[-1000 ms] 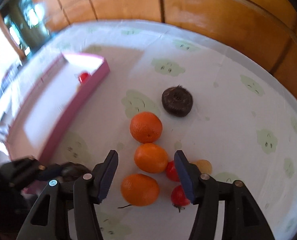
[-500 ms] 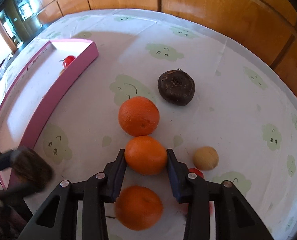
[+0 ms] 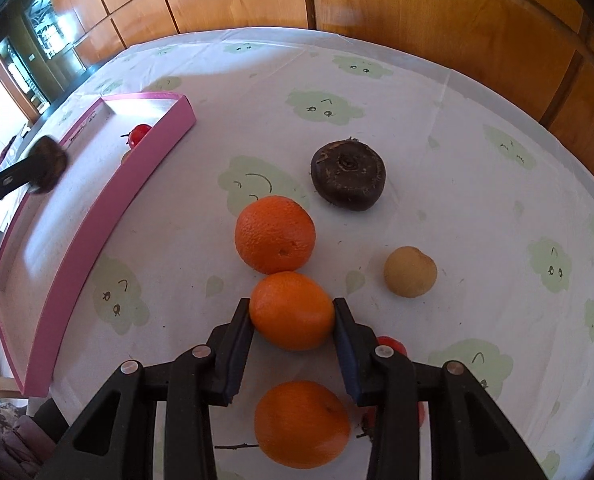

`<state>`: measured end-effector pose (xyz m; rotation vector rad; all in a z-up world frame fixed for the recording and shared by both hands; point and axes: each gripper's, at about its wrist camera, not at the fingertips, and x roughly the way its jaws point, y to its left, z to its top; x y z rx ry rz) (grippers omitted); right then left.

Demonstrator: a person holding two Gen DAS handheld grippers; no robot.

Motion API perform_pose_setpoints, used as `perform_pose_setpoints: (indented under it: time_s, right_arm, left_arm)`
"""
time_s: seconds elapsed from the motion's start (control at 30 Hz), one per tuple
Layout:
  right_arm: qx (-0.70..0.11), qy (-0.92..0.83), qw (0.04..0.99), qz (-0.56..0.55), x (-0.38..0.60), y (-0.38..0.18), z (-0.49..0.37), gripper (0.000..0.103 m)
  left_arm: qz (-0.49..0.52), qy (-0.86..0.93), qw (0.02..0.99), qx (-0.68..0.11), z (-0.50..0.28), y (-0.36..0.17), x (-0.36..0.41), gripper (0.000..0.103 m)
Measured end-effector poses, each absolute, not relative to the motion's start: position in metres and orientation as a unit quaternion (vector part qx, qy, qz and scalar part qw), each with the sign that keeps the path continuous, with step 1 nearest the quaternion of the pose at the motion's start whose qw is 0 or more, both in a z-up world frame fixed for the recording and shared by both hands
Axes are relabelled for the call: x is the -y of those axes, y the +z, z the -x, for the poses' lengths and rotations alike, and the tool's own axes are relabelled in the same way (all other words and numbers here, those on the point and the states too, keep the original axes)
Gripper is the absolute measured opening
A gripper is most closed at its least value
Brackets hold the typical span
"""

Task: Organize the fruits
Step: 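Lower the dark fruit into the tray with the left tool while the right tool closes on an orange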

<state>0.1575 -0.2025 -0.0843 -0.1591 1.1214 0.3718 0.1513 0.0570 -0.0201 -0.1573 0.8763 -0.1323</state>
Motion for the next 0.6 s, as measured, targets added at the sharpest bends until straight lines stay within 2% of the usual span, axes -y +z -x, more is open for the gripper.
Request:
perform_pose_setpoints:
  time_s: [0.23,0.3,0.37,0.6]
  right_arm:
    - [-0.525,0.175,0.829,0.084,0.2,-0.086,-0.16,0.039]
    - [-0.524,0.175,0.829,0.085,0.201,-0.086,-0.158,0.039]
    - [-0.523,0.175,0.829,0.087,0.201,-0.085,-0.157,0.039]
    - [-0.521,0.173,0.83,0.091,0.201,-0.084,-0.156,0.039]
  left_arm:
    - [0.08,-0.055,0.898,-0.43,-0.19,-0.029,-0.054,0.036]
    - [0.078,-0.043,0.898,-0.43,-0.196,-0.03,-0.053,0.042]
    - [0.081,-0.034,0.9,-0.426,-0.194,-0.028,-0.056,0.048]
    - [0.062,0.019,0.904,-0.423,-0.163,-0.028,-0.068,0.048]
